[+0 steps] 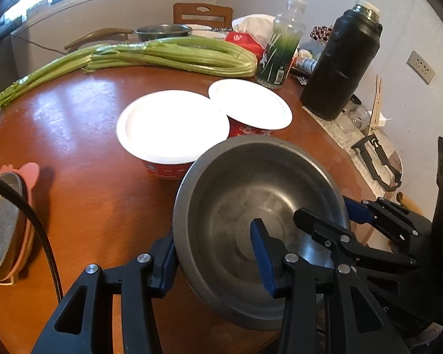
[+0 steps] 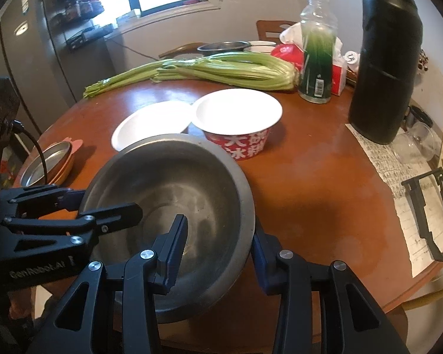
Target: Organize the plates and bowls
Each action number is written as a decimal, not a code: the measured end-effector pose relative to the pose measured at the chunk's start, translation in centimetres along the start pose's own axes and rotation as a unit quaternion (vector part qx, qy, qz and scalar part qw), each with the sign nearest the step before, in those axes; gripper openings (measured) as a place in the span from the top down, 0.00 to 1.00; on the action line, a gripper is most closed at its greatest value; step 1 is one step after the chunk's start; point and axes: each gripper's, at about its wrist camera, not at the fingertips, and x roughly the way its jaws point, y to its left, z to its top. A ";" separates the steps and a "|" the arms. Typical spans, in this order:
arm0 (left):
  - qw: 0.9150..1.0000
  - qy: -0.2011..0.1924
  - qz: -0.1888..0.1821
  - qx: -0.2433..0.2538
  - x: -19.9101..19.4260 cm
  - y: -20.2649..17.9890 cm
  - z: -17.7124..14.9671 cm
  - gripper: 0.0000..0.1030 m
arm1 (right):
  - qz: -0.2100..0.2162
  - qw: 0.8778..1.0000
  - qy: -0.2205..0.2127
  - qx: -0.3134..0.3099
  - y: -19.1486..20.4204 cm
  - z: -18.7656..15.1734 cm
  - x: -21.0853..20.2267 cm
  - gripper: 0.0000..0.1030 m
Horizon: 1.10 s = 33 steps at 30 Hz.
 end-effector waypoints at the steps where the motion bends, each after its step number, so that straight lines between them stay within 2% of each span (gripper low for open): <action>1: 1.000 -0.004 0.002 0.001 -0.4 0.1 -0.1 0.56 | 0.001 1.000 -0.001 -0.003 0.3 0.1 -0.1 0.58; 14: 0.999 -0.011 0.026 -0.026 -1.9 3.7 -1.8 0.56 | 0.030 0.999 0.013 -0.033 4.3 0.0 0.7 0.58; 33: 0.998 0.007 0.049 -0.033 -0.5 5.5 -2.7 0.56 | 0.033 0.998 0.039 -0.044 6.4 -0.4 2.5 0.58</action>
